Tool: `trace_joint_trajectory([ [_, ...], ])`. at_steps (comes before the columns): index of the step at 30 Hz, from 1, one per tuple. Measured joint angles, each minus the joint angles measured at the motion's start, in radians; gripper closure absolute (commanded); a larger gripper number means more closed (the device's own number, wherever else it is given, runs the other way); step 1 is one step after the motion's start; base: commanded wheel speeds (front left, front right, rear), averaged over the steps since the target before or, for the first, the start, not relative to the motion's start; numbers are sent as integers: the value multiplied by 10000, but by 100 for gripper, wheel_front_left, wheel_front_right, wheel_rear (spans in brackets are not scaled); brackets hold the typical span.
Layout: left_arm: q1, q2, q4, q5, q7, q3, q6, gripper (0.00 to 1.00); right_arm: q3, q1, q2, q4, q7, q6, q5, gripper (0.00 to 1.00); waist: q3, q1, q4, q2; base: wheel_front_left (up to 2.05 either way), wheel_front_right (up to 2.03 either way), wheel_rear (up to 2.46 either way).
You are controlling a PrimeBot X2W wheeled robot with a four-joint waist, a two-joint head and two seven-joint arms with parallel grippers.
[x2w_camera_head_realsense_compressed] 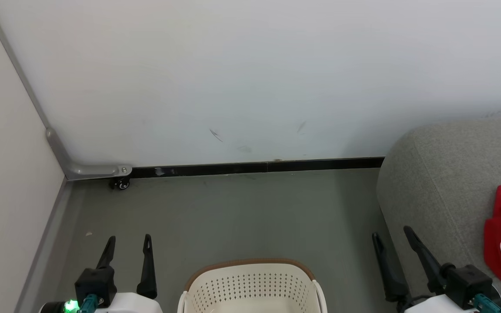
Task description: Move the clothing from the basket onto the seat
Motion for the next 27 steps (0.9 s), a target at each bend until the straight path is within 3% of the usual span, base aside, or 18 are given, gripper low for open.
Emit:
trace_joint_trajectory([
  [23,-1,-33,320,-25,-6,48,-94,0,31,217,2,-242,123,-2,65,0,-31,0,37,0,0,0,0],
  [24,1,-33,345,-35,-4,50,-92,100,27,239,2,-245,123,0,65,100,-41,0,45,0,0,0,0],
  [27,244,-127,644,-35,15,-23,-90,100,40,424,38,81,119,0,61,100,-42,0,45,0,0,0,0],
])
